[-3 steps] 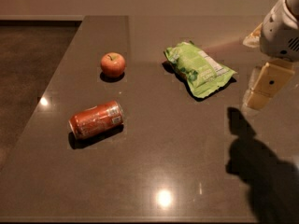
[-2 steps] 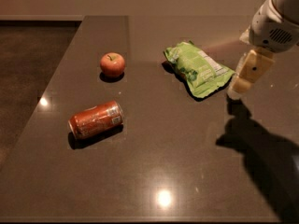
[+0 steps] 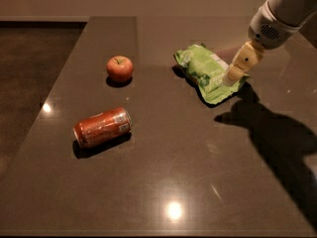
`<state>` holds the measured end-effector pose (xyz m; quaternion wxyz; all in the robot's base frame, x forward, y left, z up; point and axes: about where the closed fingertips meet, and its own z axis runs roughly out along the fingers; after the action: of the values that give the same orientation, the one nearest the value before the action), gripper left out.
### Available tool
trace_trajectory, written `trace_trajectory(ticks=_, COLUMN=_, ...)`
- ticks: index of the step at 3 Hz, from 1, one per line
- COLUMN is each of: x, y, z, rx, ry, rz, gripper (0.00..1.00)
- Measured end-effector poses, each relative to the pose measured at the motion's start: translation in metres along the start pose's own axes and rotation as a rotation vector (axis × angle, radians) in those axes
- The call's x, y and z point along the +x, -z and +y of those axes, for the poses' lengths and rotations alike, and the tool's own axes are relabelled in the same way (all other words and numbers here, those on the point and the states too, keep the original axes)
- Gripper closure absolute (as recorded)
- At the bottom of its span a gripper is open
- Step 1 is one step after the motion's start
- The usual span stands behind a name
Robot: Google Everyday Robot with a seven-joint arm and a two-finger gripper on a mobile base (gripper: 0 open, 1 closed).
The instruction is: Move green rice chip bag near apple
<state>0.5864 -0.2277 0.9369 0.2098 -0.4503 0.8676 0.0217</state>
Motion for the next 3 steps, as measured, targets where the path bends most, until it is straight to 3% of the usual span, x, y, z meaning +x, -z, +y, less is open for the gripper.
trace_trajectory(ticks=2, x=-0.034, y=-0.046, z=-0.035, rx=-0.020, ry=-0.109, rz=-0.042, gripper=0.00)
trace_trajectory(ticks=3, x=-0.044, y=-0.068, z=-0.041, rx=-0.044, ry=-0.151, rz=-0.044, gripper=0.00)
